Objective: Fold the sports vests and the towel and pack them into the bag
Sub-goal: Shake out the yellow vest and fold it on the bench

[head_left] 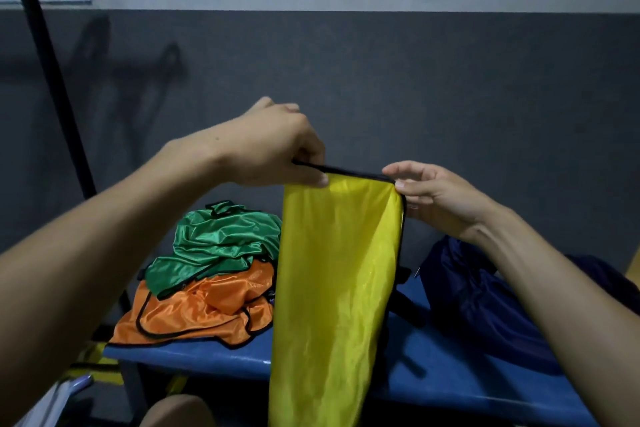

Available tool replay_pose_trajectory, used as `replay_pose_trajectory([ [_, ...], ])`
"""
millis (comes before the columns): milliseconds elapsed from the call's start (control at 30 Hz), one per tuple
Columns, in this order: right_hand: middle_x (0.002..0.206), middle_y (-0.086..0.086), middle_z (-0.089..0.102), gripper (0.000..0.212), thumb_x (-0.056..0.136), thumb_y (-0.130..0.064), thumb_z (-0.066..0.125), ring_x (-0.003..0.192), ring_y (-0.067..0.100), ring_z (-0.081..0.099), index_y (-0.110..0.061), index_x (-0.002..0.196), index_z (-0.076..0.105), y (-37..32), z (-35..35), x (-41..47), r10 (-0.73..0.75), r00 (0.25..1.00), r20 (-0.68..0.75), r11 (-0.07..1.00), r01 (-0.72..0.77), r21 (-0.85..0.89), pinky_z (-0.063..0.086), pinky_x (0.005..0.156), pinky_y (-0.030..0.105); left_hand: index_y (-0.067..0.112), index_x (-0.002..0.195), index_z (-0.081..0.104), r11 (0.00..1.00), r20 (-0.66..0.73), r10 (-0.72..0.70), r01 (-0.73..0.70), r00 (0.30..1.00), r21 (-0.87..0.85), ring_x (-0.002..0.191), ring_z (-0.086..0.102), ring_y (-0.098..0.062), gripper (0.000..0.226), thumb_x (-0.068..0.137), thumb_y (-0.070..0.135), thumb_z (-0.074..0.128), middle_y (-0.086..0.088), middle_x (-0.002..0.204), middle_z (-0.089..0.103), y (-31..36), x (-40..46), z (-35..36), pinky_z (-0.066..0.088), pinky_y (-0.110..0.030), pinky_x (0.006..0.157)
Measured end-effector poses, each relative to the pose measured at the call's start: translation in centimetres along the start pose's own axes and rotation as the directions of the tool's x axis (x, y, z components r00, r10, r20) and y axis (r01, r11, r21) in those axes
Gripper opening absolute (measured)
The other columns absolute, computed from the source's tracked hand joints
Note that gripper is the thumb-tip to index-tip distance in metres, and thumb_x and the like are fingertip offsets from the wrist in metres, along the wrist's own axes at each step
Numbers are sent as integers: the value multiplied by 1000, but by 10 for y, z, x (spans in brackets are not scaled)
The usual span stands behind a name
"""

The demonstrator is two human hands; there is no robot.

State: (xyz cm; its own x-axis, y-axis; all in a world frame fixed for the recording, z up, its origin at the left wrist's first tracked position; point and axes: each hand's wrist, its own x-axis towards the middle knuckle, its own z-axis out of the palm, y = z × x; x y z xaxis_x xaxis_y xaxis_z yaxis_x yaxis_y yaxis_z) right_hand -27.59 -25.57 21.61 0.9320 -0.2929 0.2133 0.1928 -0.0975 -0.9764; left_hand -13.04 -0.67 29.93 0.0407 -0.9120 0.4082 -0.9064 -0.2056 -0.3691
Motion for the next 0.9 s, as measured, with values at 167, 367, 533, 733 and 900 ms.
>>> replay_pose_trajectory([
  [167, 94, 2, 71, 25, 102, -3, 50, 82, 11, 67, -16, 113, 69, -6, 4, 3, -53, 997, -51, 998, 51, -49, 50, 79, 31, 24, 83, 75, 948, -110, -22, -14, 994, -318, 70, 59, -9, 37, 87, 60, 69, 6, 73, 68, -3, 0, -3, 47, -34, 64],
  [367, 100, 2, 69, 24, 104, -7, 51, 86, 11, 65, -17, 117, 69, -6, 2, 0, -83, 996, -32, 989, 78, -125, 52, 78, 27, 20, 88, 74, 932, -33, -127, 108, 991, -346, 64, 53, -5, 32, 97, 47, 62, 9, 71, 63, -14, -3, 2, 39, -19, 59],
  [533, 98, 2, 72, 25, 99, -7, 58, 88, 11, 68, -11, 122, 67, -5, 6, -3, -130, 991, -27, 987, 126, -104, 58, 78, 24, 28, 99, 68, 979, -191, -186, 166, 964, -116, 89, 60, -26, 24, 100, 46, 53, 7, 94, 66, -11, -5, 0, 52, -42, 73],
  [733, 93, -1, 75, 29, 88, -15, 63, 84, 10, 70, -14, 116, 68, -13, 11, -6, -126, 992, 13, 990, 125, 67, 58, 80, 27, 24, 117, 62, 975, -174, -196, 210, 965, 70, 113, 56, -25, 36, 105, 45, 35, 2, 115, 63, -2, -9, -2, 48, -39, 78],
  [900, 86, -5, 74, 28, 90, -8, 60, 74, 3, 69, -9, 118, 64, -20, 18, -15, -103, 991, 79, 994, 105, -17, 55, 70, 20, 18, 108, 61, 960, -143, -159, 187, 977, 207, 102, 46, -26, 44, 107, 44, 26, -6, 107, 55, -4, -12, -6, 37, -38, 78],
])
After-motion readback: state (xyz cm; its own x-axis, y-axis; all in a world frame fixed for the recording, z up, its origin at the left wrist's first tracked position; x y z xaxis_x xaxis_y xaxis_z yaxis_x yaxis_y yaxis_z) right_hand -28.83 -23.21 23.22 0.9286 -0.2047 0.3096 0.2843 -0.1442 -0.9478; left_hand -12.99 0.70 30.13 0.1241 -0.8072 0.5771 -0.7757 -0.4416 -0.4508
